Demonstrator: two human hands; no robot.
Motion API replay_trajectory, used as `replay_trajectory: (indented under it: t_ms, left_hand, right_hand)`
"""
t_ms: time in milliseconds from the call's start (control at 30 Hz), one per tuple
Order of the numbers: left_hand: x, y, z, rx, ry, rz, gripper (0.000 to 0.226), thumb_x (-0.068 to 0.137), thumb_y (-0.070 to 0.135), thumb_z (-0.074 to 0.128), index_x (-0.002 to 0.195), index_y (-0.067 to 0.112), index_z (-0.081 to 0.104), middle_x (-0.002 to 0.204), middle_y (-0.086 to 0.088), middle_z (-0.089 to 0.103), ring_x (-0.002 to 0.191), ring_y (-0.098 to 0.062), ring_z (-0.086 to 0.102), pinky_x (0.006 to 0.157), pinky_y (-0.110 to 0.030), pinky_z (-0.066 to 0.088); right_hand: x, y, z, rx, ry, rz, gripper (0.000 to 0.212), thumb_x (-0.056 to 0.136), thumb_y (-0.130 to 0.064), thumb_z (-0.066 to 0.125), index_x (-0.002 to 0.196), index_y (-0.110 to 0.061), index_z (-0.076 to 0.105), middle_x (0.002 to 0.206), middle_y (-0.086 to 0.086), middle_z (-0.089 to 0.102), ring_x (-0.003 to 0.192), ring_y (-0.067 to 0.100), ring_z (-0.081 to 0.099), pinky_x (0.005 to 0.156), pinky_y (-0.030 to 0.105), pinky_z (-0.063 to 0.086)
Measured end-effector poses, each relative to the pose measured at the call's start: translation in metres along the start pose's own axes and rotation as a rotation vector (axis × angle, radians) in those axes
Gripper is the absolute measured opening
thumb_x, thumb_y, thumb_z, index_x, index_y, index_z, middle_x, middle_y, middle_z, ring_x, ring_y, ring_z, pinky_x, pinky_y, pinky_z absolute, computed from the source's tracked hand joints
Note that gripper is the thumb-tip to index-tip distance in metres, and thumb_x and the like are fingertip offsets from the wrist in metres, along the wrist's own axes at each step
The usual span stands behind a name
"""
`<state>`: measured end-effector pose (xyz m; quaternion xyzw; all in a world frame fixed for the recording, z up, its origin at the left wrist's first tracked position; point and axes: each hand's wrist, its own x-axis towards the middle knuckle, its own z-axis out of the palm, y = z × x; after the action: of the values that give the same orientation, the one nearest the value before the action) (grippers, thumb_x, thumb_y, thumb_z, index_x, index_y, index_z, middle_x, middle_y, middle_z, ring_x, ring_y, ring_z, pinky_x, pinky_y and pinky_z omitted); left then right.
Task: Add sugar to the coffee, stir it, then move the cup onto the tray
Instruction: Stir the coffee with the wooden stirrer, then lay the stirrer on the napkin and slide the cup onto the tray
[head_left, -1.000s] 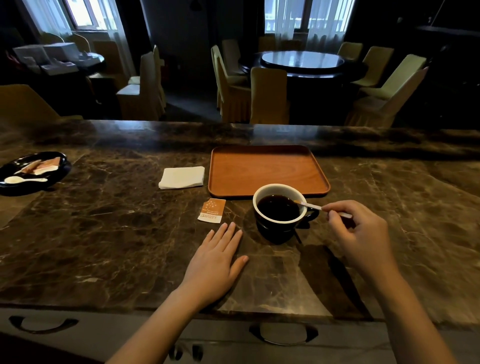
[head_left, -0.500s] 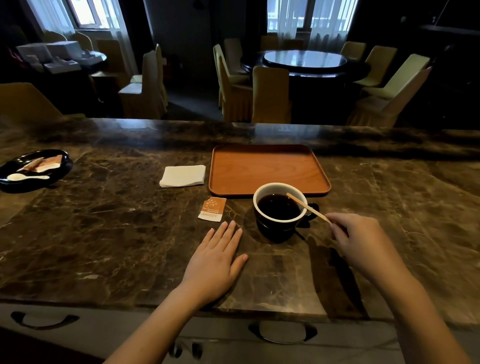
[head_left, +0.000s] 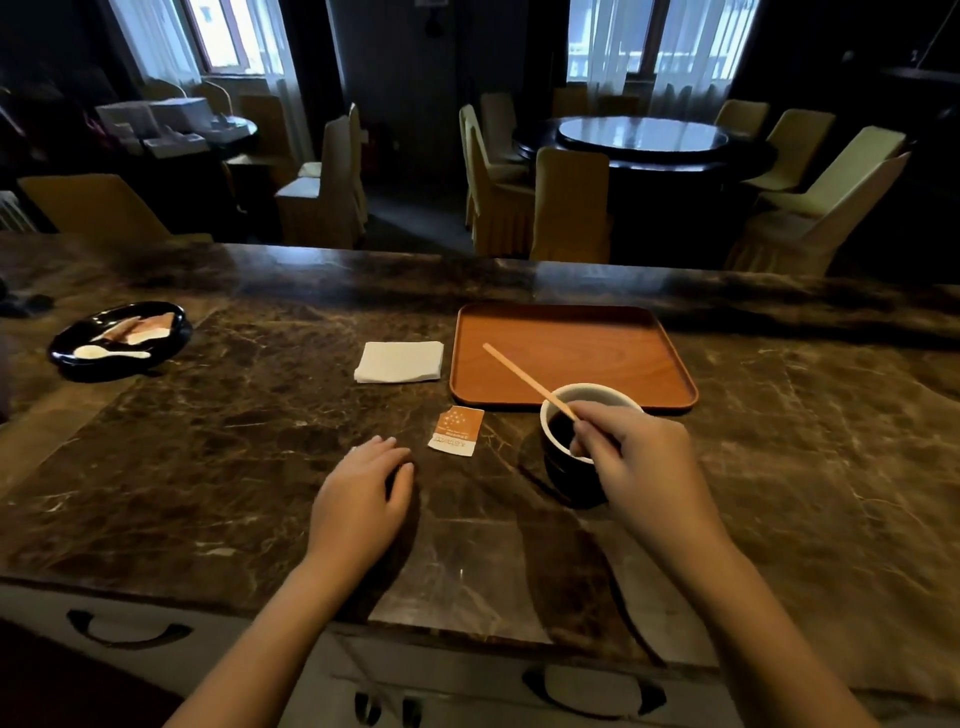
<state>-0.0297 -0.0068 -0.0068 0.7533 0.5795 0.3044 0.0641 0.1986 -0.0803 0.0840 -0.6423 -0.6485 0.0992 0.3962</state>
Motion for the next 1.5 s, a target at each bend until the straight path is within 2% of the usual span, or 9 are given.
replay_trajectory:
  t_ms: [100,233,333,500,633,767,933,1167,1500]
  left_hand:
    - [0.009,-0.032,-0.008,0.165,-0.075,-0.111,0.048,0.089,0.034,0.049,0.131,0.012,0.044,0.143,-0.012,0.04,0.136,-0.023,0.029,0.112,-0.039,0.018]
    - [0.018,-0.07,-0.017,0.334,-0.185,-0.211,0.068,0.088,0.053,0.037,0.14,0.012,0.024,0.152,-0.011,0.021,0.141,-0.024,0.012,0.115,-0.041,0.009]
    - [0.015,-0.08,-0.015,0.343,-0.223,-0.243,0.075,0.086,0.062,0.025,0.142,0.014,0.017,0.154,-0.008,0.013,0.141,-0.02,0.006,0.115,-0.039,0.005]
    - [0.011,-0.081,-0.009,0.357,-0.187,-0.235,0.077,0.084,0.065,0.018,0.142,0.015,0.013,0.154,-0.007,0.011,0.141,-0.019,0.004,0.114,-0.038,0.002]
    - [0.01,-0.081,-0.007,0.345,-0.155,-0.236,0.077,0.084,0.065,0.016,0.142,0.016,0.012,0.154,-0.005,0.009,0.141,-0.017,0.001,0.111,-0.035,-0.003]
    - [0.009,-0.083,-0.005,0.352,-0.123,-0.215,0.076,0.084,0.064,0.015,0.143,0.015,0.012,0.154,-0.007,0.009,0.141,-0.018,0.001,0.111,-0.034,-0.004]
    - [0.008,-0.083,-0.004,0.367,-0.105,-0.204,0.077,0.084,0.064,0.014,0.143,0.015,0.011,0.154,-0.007,0.008,0.141,-0.019,0.0,0.109,-0.034,-0.007]
    - [0.007,-0.082,-0.005,0.372,-0.1,-0.196,0.075,0.085,0.062,0.015,0.143,0.014,0.011,0.154,-0.008,0.008,0.141,-0.019,-0.001,0.109,-0.035,-0.007]
    - [0.008,-0.079,-0.007,0.392,-0.162,-0.197,0.074,0.086,0.06,0.01,0.143,0.013,0.003,0.154,-0.01,0.0,0.141,-0.021,-0.006,0.111,-0.037,-0.008]
  right_hand:
    - [0.018,-0.021,0.026,0.046,-0.062,-0.026,0.022,0.09,-0.01,0.055,0.107,-0.013,0.068,0.084,-0.004,0.068,0.072,0.004,0.058,0.067,0.016,0.047]
    - [0.044,-0.038,0.065,0.053,-0.126,-0.014,0.021,0.092,-0.012,0.052,0.103,-0.01,0.07,0.088,0.008,0.073,0.077,0.019,0.062,0.07,0.034,0.052]
    - [0.065,-0.041,0.098,0.002,-0.135,0.045,0.023,0.092,-0.013,0.051,0.102,-0.007,0.071,0.09,0.011,0.071,0.074,0.017,0.058,0.062,0.026,0.042]
    - [0.095,-0.043,0.143,-0.122,-0.217,0.175,0.023,0.093,-0.014,0.05,0.102,-0.003,0.068,0.095,0.013,0.068,0.083,0.024,0.063,0.066,0.031,0.052]
    - [0.112,-0.049,0.17,-0.2,-0.205,0.213,0.02,0.092,-0.013,0.051,0.096,-0.003,0.067,0.093,0.014,0.068,0.081,0.025,0.063,0.06,0.029,0.047]
    - [0.119,-0.058,0.189,-0.233,-0.192,0.262,0.019,0.092,-0.013,0.052,0.101,-0.001,0.064,0.1,0.016,0.067,0.089,0.028,0.064,0.066,0.032,0.05]
    - [0.112,-0.065,0.208,-0.322,-0.23,0.239,0.02,0.09,-0.013,0.052,0.1,0.0,0.063,0.101,0.017,0.067,0.09,0.032,0.064,0.071,0.037,0.053]
    - [0.107,-0.069,0.214,-0.468,-0.289,0.163,0.023,0.091,-0.022,0.053,0.1,-0.004,0.064,0.098,0.012,0.068,0.087,0.028,0.065,0.062,0.031,0.047]
    - [0.091,-0.066,0.204,-0.413,-0.289,0.08,0.038,0.091,-0.039,0.052,0.107,-0.005,0.058,0.103,0.012,0.067,0.092,0.027,0.064,0.068,0.031,0.047]
